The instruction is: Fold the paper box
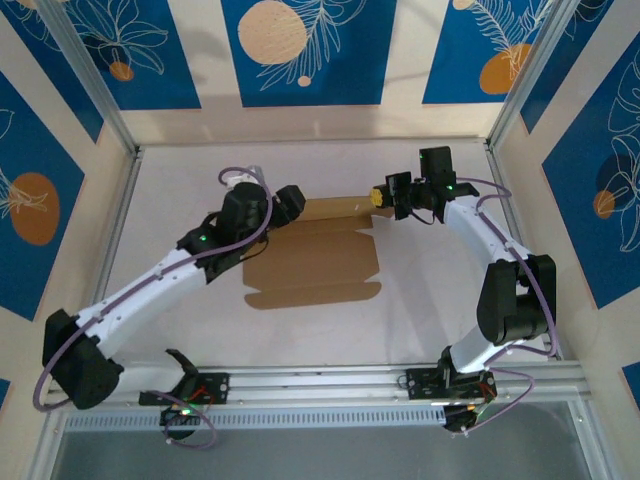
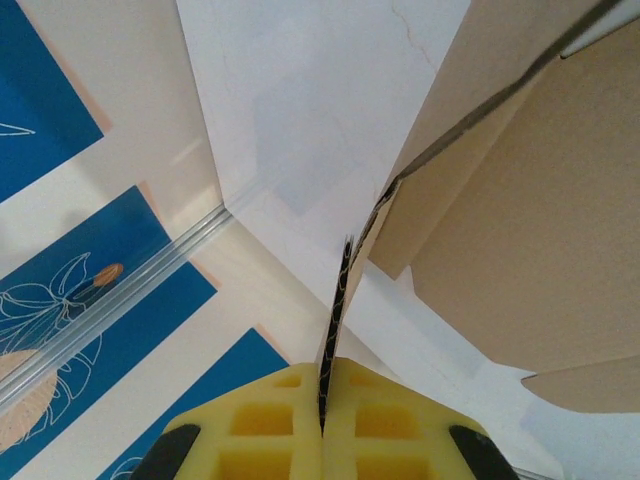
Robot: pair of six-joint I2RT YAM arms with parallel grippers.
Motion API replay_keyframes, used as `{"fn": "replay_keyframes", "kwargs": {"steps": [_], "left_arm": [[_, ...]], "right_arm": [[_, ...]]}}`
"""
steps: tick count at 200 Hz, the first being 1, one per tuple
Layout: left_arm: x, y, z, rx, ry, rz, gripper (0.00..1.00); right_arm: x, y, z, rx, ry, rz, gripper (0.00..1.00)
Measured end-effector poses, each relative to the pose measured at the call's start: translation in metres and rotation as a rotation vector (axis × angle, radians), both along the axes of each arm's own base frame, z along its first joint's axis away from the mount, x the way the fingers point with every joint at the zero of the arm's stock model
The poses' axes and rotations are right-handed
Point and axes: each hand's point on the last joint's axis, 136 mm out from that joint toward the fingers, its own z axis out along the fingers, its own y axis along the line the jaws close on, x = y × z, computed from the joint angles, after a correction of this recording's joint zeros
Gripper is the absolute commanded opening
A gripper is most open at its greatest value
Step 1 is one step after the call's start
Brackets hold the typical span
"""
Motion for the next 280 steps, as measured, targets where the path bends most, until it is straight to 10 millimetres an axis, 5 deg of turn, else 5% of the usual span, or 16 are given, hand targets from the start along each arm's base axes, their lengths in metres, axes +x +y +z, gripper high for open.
{"fn": "replay_keyframes", "kwargs": {"steps": [43, 119, 191, 217, 233, 247, 280], "left_arm": [[0.010, 0.022, -0.027, -0.244, 0.138, 0.267, 0.83], [0.029, 0.048, -0.084, -0.409, 0.294, 0.575, 0.57], [0.042, 0.054, -0.075, -0.488, 0.295, 0.648, 0.15], [0.047, 0.055, -0.077, -0.513, 0.324, 0.672, 0.03], [0.048, 0.057, -0.076, -0.540, 0.354, 0.699, 0.00], [0.047, 0.061, -0.077, -0.550, 0.377, 0.725, 0.00], [0.043, 0.065, -0.072, -0.550, 0.413, 0.761, 0.00]], "right_arm": [[0.000, 0.001, 0.000, -0.007, -0.005, 0.002, 0.03], [-0.001, 0.002, 0.000, -0.024, -0.024, 0.020, 0.02], [-0.003, 0.003, -0.002, -0.044, -0.036, 0.045, 0.05], [-0.004, 0.003, -0.001, -0.060, -0.042, 0.062, 0.20], [-0.004, 0.003, 0.003, -0.069, -0.056, 0.082, 0.47], [-0.001, 0.001, 0.010, -0.085, -0.078, 0.102, 0.60], [0.017, -0.014, 0.047, -0.226, -0.198, 0.179, 0.66]]}}
